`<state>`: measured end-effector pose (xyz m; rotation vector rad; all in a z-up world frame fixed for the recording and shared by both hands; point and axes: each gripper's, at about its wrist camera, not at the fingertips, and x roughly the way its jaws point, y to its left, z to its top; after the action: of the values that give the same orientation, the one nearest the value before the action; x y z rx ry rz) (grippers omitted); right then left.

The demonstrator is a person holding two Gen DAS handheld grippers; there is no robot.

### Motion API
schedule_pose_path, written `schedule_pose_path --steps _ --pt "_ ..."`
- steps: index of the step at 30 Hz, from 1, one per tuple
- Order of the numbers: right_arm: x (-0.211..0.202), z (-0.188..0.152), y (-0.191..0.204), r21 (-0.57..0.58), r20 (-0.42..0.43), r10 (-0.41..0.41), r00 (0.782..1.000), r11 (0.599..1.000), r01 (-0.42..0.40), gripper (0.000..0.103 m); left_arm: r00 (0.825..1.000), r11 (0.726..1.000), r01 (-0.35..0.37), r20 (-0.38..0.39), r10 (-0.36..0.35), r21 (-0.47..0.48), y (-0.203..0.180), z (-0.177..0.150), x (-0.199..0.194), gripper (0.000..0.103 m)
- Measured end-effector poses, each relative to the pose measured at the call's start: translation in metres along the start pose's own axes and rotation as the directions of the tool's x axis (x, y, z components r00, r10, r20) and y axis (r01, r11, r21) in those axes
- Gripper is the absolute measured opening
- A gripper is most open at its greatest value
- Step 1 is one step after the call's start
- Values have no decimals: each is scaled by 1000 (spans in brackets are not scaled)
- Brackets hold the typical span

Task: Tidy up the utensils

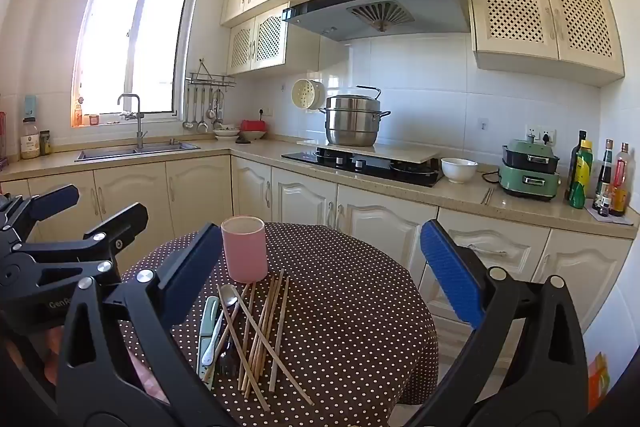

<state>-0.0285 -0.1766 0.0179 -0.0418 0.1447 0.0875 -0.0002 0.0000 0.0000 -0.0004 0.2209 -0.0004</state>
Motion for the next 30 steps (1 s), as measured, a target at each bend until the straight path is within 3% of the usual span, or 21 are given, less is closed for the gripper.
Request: schedule_pose_path --steps 30 --pt "12 -2 6 -6 -27 -2 1000 1000 2 97 1000 1000 1 -19 -1 -6 9 -7 14 99"
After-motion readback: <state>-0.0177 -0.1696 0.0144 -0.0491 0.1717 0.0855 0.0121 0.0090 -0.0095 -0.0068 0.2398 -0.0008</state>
